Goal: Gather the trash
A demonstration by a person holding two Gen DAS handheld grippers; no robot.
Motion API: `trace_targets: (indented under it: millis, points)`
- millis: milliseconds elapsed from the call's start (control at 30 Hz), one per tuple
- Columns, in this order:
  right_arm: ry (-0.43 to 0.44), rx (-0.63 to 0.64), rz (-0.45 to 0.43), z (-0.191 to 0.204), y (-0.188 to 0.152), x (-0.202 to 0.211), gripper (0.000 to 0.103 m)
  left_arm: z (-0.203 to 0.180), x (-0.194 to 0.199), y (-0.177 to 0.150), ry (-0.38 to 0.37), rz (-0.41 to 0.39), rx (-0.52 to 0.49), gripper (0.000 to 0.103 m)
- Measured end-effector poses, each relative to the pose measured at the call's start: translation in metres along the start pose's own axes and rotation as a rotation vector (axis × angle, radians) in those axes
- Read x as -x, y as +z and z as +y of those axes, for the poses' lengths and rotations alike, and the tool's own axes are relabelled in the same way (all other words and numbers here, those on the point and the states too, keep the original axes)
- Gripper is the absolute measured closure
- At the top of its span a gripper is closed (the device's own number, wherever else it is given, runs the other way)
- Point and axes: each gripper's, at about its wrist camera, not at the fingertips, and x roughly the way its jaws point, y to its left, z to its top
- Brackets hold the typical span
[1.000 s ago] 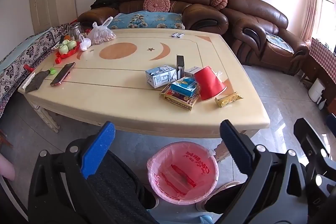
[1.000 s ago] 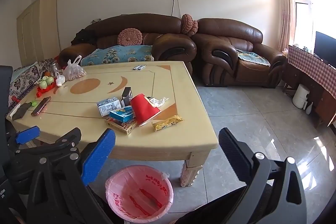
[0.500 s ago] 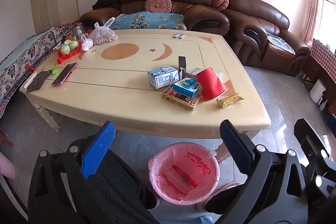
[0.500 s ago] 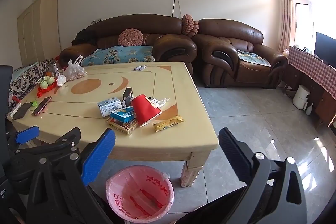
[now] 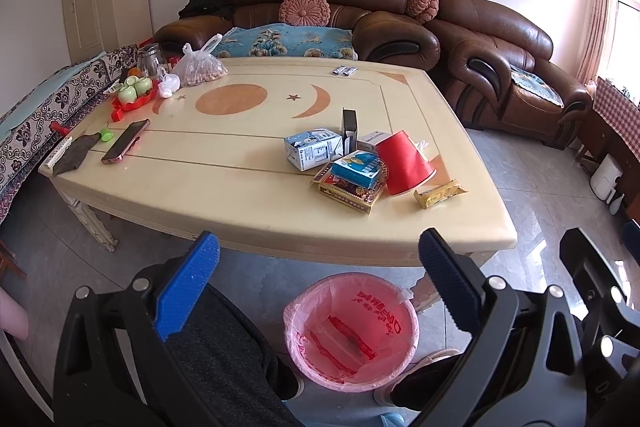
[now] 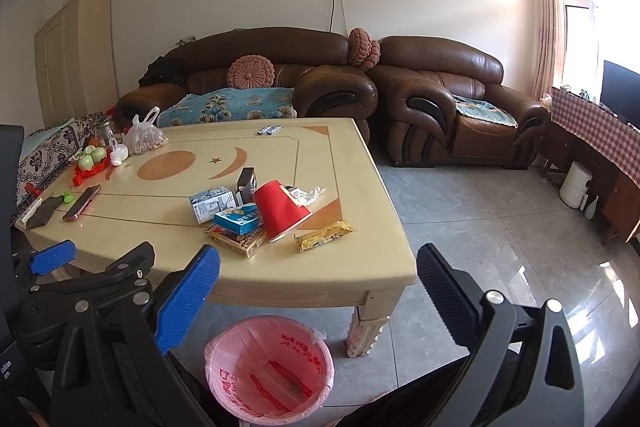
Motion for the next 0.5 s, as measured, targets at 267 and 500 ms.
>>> trace_targets:
  millis: [267, 500]
  points:
    - [0.01, -0.001, 0.003, 0.0041, 0.0023, 0.0002, 0.006, -0.0034, -0.0002, 0.0012, 0.012, -0.002, 0.002, 0.005]
    - [0.01, -0.003, 0.002, 0.0039, 0.0019, 0.0005, 0.006, -0.0059, -0.001, 0.0015, 0.01, -0.001, 0.009, 0.005]
